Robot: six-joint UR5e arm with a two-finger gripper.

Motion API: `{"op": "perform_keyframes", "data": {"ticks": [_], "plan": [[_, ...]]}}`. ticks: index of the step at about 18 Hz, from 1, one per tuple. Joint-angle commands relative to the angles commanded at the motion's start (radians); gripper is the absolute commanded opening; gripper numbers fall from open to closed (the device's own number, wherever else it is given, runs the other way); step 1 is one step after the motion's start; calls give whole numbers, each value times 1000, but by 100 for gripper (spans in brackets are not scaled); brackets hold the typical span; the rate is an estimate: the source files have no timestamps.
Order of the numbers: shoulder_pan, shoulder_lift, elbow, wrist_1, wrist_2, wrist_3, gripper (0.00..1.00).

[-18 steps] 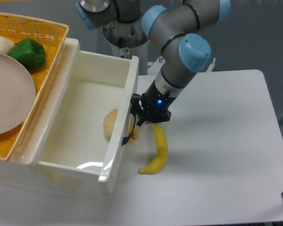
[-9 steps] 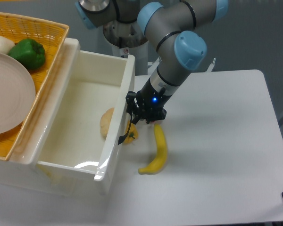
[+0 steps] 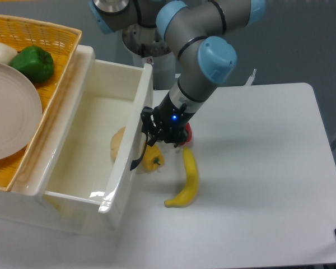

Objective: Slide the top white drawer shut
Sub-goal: 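Push the white drawer into the cabinet with the gripper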

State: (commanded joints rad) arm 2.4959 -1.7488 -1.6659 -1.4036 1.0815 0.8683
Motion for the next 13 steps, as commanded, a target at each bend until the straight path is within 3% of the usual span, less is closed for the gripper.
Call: {"op": "perform_keyframes", "data": {"ticks": [13], "plan": [[-91,2,-2,0,-2,-71,0]]}}
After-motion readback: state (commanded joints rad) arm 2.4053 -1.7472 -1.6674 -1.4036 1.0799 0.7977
